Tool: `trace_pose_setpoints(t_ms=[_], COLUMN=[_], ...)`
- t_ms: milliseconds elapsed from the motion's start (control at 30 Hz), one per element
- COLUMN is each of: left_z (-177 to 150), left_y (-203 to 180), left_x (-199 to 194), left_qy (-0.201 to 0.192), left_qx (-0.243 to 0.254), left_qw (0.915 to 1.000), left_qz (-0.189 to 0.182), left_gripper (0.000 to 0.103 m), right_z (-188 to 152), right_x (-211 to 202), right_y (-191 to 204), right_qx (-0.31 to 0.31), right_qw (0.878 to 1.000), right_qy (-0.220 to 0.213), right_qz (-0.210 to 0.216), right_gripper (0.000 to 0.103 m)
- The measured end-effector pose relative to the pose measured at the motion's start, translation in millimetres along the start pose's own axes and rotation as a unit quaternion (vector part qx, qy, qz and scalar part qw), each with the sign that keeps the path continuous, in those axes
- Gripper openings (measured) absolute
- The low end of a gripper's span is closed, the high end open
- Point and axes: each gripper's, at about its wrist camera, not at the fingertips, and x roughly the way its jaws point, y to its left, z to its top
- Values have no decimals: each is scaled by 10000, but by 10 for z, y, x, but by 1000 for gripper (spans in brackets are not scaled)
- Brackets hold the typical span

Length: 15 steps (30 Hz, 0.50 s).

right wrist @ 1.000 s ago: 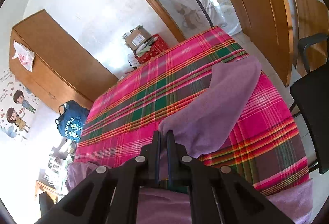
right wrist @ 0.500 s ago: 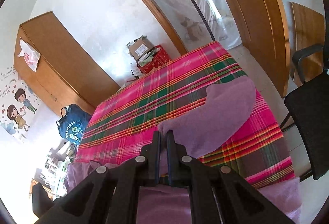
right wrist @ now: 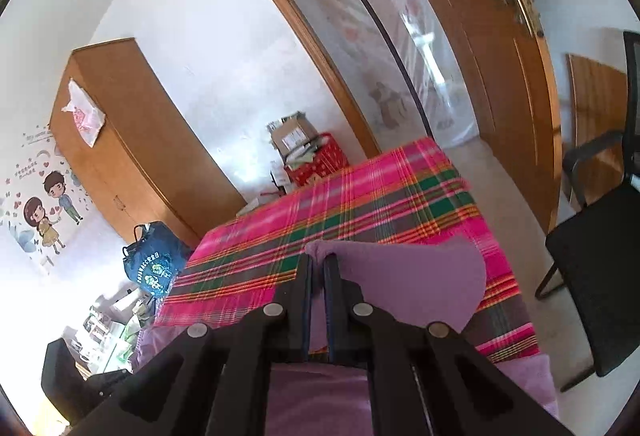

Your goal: Fold clothes

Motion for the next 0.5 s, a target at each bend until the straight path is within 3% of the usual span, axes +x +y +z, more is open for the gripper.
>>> trace_pose_setpoints(t_ms=[367,500], left_z=[-5,-68], left_y=[17,-42], left_x=[-130,-120], left_qy=[-150,-68], left_qx=[47,54], left_qw=[9997,9999], left_qz=[207,103], left_gripper=[12,12], right_z=[-26,-80], right_x=[-222,-236], right_y=[180,127], right_qx=[-431,-430], right_qw=[9988,9987], right_qy=[-145,-38], right_qz=[-188,-263], right_gripper=[6,6])
